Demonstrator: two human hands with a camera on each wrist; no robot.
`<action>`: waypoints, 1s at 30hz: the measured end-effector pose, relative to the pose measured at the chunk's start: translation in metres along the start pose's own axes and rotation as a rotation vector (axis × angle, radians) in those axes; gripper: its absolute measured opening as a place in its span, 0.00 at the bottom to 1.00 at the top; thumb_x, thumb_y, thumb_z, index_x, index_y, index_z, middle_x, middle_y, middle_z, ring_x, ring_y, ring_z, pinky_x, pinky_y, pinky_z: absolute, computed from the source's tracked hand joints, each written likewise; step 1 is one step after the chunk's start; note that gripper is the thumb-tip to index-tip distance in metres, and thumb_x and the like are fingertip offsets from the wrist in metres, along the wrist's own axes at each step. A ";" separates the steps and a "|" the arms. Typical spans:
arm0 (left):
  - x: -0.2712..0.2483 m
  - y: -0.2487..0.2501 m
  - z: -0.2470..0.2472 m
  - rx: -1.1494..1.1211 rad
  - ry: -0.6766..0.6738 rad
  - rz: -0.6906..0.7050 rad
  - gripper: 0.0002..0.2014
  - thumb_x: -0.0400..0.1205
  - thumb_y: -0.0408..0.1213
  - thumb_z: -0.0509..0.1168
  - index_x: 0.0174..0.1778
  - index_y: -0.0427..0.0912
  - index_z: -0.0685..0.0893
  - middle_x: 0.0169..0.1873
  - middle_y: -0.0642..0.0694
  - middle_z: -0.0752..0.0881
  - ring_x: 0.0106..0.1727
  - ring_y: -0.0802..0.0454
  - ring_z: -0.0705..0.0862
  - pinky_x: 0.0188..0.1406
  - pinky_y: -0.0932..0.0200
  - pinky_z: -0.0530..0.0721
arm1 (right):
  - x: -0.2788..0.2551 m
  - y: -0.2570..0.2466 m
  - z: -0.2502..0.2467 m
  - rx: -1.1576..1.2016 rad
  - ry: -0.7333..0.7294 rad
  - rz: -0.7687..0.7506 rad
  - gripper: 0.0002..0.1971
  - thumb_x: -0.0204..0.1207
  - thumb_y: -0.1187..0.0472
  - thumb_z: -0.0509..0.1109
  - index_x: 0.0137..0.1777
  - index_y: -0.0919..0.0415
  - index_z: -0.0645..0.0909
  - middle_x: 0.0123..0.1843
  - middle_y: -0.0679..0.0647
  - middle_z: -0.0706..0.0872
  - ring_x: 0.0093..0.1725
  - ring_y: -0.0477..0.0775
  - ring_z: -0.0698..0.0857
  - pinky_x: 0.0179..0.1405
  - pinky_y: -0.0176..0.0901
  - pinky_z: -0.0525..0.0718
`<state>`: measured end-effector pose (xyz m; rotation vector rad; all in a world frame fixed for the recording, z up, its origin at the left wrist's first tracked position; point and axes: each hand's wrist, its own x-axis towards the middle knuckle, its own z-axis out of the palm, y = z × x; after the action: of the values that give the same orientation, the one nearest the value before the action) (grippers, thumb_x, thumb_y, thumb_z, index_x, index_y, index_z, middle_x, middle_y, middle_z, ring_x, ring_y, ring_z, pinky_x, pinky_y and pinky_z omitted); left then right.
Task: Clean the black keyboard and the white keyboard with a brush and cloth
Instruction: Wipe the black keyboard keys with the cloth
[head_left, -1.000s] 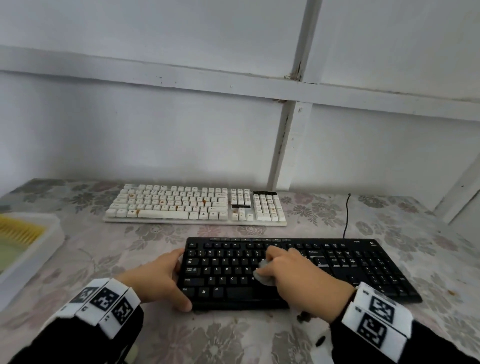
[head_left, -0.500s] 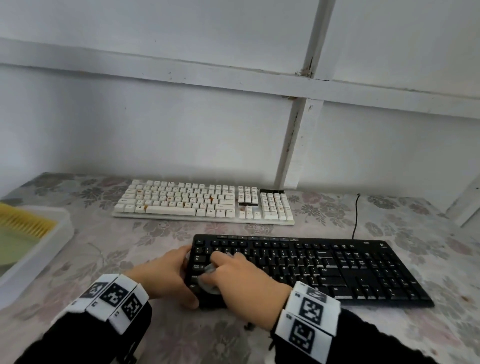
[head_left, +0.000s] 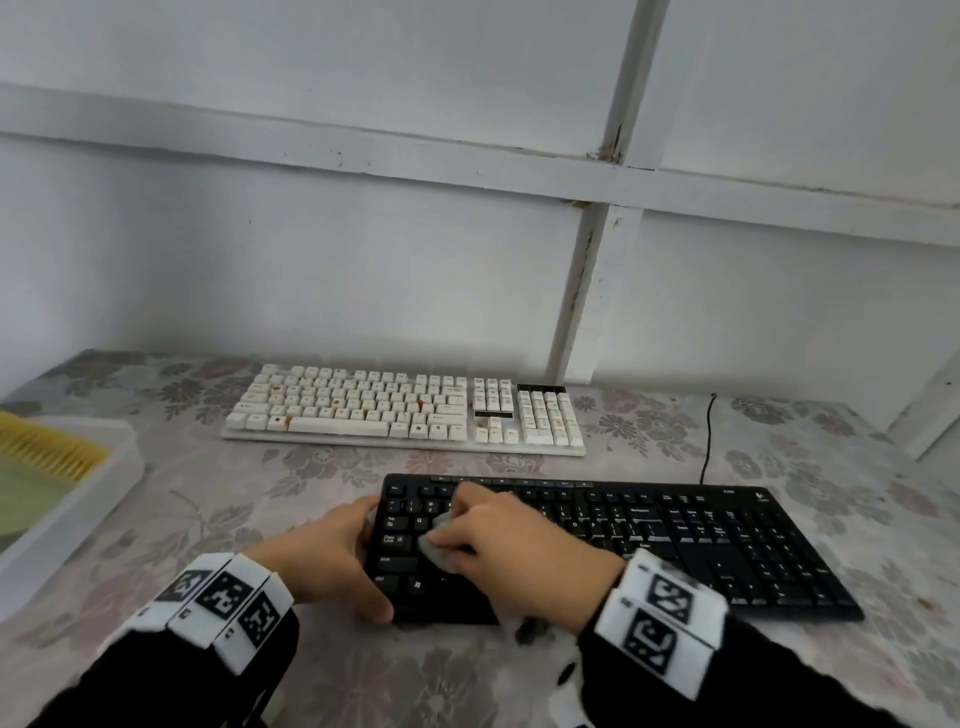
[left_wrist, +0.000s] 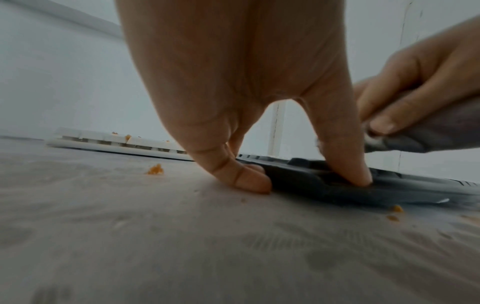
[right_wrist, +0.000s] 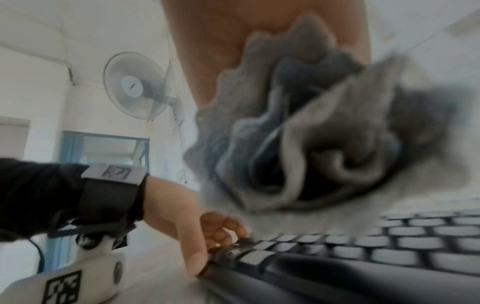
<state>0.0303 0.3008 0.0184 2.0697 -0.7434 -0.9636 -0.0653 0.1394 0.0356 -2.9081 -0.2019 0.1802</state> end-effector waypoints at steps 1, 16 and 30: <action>0.001 0.000 0.000 -0.004 0.005 0.011 0.40 0.63 0.16 0.75 0.61 0.56 0.65 0.45 0.56 0.80 0.38 0.68 0.83 0.34 0.74 0.79 | 0.009 -0.008 0.006 -0.005 -0.007 -0.049 0.12 0.83 0.57 0.60 0.49 0.58 0.86 0.48 0.54 0.71 0.43 0.62 0.77 0.47 0.47 0.72; 0.005 -0.007 -0.001 -0.001 -0.002 0.003 0.43 0.63 0.17 0.75 0.66 0.53 0.63 0.46 0.52 0.79 0.32 0.68 0.83 0.31 0.74 0.78 | -0.042 0.045 0.019 -0.027 -0.014 0.146 0.06 0.79 0.64 0.60 0.48 0.59 0.79 0.46 0.50 0.66 0.47 0.60 0.73 0.47 0.49 0.79; 0.012 -0.018 -0.004 0.021 0.002 -0.055 0.48 0.60 0.22 0.80 0.67 0.58 0.61 0.52 0.45 0.79 0.42 0.55 0.80 0.32 0.74 0.76 | -0.082 0.092 0.025 -0.050 0.089 0.215 0.09 0.82 0.57 0.61 0.52 0.54 0.83 0.51 0.51 0.72 0.49 0.58 0.77 0.50 0.43 0.79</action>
<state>0.0439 0.3037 0.0009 2.1191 -0.7013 -0.9880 -0.1382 0.0435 -0.0007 -2.9755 0.1232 0.0812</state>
